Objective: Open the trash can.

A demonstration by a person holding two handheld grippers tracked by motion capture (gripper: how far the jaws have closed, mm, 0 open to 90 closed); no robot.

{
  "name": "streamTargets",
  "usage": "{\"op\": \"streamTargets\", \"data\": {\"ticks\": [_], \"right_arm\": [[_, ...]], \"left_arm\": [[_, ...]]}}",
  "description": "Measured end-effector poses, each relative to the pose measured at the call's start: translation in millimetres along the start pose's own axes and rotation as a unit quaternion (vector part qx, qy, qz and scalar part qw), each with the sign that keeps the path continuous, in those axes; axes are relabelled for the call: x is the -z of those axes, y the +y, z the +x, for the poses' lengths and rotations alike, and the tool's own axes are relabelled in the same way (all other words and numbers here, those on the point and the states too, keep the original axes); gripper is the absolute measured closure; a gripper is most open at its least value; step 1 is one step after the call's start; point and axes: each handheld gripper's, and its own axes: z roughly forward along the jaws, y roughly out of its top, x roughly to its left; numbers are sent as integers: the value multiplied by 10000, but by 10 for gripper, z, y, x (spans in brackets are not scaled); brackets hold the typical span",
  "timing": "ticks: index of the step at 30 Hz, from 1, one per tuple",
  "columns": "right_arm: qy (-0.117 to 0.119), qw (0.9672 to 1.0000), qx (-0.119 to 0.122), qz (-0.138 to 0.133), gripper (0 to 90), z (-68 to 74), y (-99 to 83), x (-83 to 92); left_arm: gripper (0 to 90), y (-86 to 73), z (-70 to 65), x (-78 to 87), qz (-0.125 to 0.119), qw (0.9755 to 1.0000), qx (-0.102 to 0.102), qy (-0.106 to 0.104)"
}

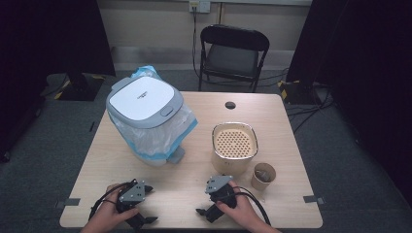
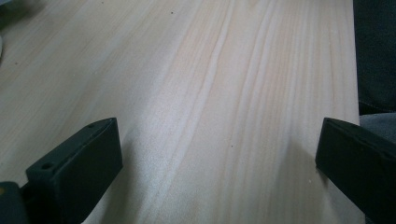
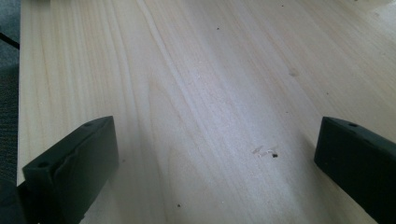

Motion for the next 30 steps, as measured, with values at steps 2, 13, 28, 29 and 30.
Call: {"op": "streamTargets", "data": {"ticks": [2, 13, 28, 29, 30], "right_arm": [[3, 10000, 11, -7, 0, -2, 0, -1], [334, 9989, 196, 264, 189, -19, 90, 70], [711, 9967, 229, 309, 187, -81, 599, 296], [691, 9968, 238, 310, 187, -93, 641, 319], [700, 9968, 264, 289, 187, -108, 682, 337]], "left_arm": [[0, 3, 5, 0, 15, 10000, -11, 18], [0, 7, 11, 2, 55, 10000, -15, -6], [0, 9, 11, 4, 75, 10000, -20, -4], [0, 9, 11, 3, 74, 10000, -20, -3], [0, 9, 11, 4, 75, 10000, -21, -3]]}}
